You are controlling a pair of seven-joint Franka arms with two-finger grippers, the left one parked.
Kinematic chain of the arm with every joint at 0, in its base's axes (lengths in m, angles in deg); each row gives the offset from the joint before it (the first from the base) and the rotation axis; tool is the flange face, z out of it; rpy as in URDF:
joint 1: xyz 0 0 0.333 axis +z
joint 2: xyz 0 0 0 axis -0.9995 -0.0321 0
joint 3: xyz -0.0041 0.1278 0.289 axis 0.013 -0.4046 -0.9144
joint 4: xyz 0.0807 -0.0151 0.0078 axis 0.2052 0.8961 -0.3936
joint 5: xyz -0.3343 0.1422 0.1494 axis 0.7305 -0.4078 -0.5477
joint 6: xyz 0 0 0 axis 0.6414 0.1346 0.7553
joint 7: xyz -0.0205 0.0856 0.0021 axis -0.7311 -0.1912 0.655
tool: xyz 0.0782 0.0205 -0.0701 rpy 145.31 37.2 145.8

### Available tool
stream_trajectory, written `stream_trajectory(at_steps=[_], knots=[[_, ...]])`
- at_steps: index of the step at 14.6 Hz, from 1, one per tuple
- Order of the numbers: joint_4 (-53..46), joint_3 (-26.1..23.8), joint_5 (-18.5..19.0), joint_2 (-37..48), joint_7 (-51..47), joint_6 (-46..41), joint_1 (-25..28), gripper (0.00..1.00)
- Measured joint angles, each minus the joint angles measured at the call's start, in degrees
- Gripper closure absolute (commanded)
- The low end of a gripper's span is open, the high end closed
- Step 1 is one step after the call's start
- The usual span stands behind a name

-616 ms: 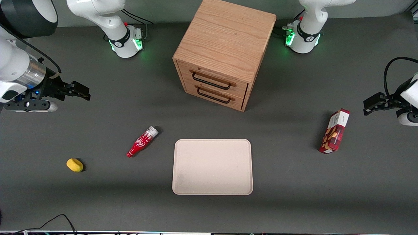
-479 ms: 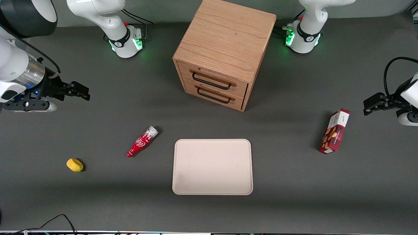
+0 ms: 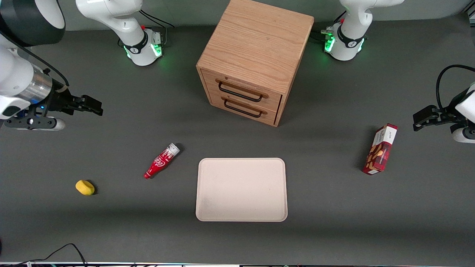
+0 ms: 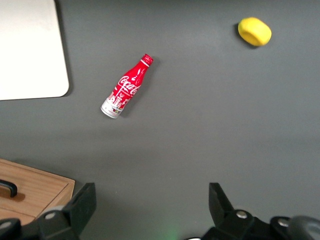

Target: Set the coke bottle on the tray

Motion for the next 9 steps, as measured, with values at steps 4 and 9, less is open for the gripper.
stream_trajectory(at_steps=[4,9], knots=[[-3.5,-0.5,-0.1,-5.7,-6.9,0.1,0.5,0.0],[-9.3,-1.0,-0.1,-14.7,-18.5,1.6,2.8,0.0]])
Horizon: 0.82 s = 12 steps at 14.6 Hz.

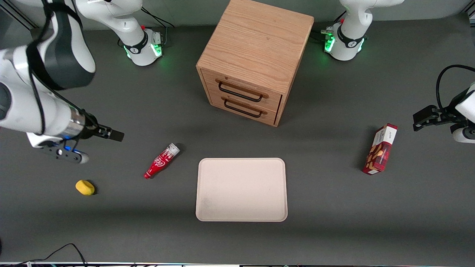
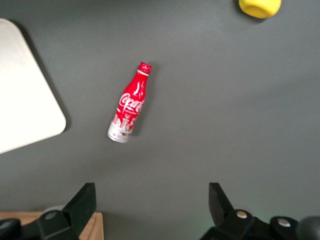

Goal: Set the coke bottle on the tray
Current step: 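Move the open right gripper down over the red Coca-Cola bottle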

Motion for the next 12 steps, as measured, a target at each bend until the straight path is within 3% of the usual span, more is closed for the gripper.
stream_trajectory(at_steps=[5,12], knots=[[1.0,0.0,0.0,-5.8,-10.1,9.0,2.2,0.0],[16.8,-0.6,0.0,-6.3,-20.3,32.1,2.6,0.0]])
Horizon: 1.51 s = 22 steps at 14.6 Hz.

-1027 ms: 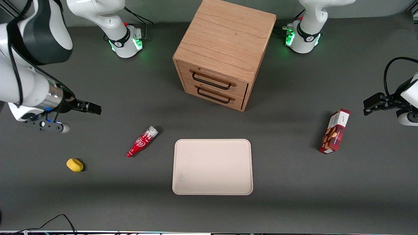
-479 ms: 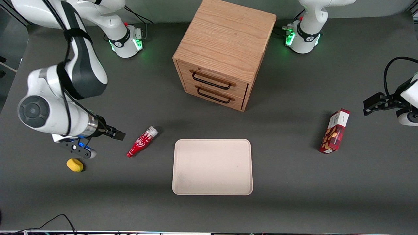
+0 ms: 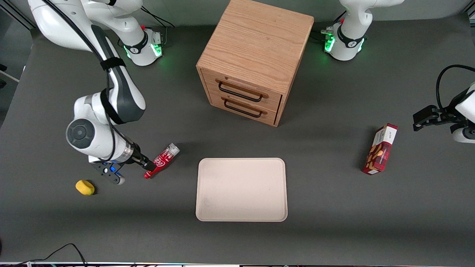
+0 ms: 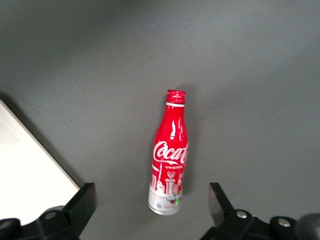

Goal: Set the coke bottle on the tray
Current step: 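Move the open right gripper down over the red Coca-Cola bottle, then close the right gripper around the bottle's body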

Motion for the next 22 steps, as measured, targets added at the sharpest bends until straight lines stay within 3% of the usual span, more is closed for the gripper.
stream_trajectory(at_steps=[6,18,20,22], knots=[[10.1,-0.6,2.2,-0.8,-7.2,14.6,1.6,0.0],[12.4,-0.6,3.8,-7.2,-9.5,22.9,1.7,0.02],[12.6,-0.6,3.8,-7.3,-9.5,22.9,1.7,0.21],[12.7,-0.6,4.3,-7.3,-9.6,22.9,1.7,0.74]])
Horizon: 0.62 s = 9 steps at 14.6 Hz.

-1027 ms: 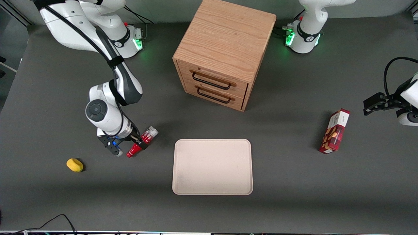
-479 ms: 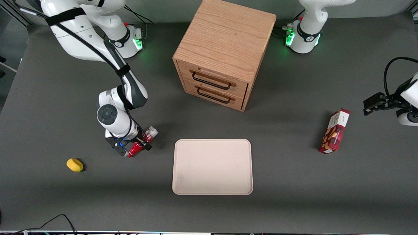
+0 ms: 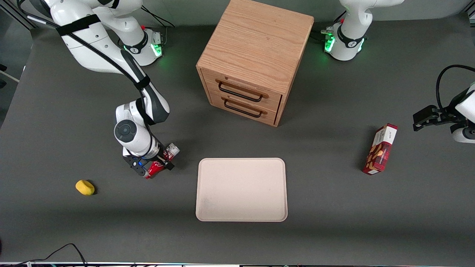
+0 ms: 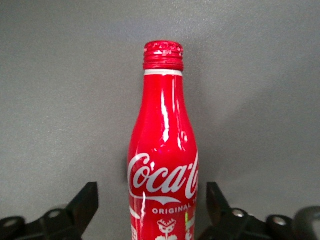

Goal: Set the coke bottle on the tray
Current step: 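Close the right gripper around the bottle's body, then lift the bottle and tilt it upright with the right gripper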

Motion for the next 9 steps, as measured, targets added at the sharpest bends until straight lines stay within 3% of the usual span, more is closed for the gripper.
stream_trajectory(at_steps=[1,9], knots=[[0.0,0.0,0.2,0.0,0.0,0.0,0.0,1.0],[0.3,-0.1,1.9,0.1,-0.1,0.0,0.0,1.0]])
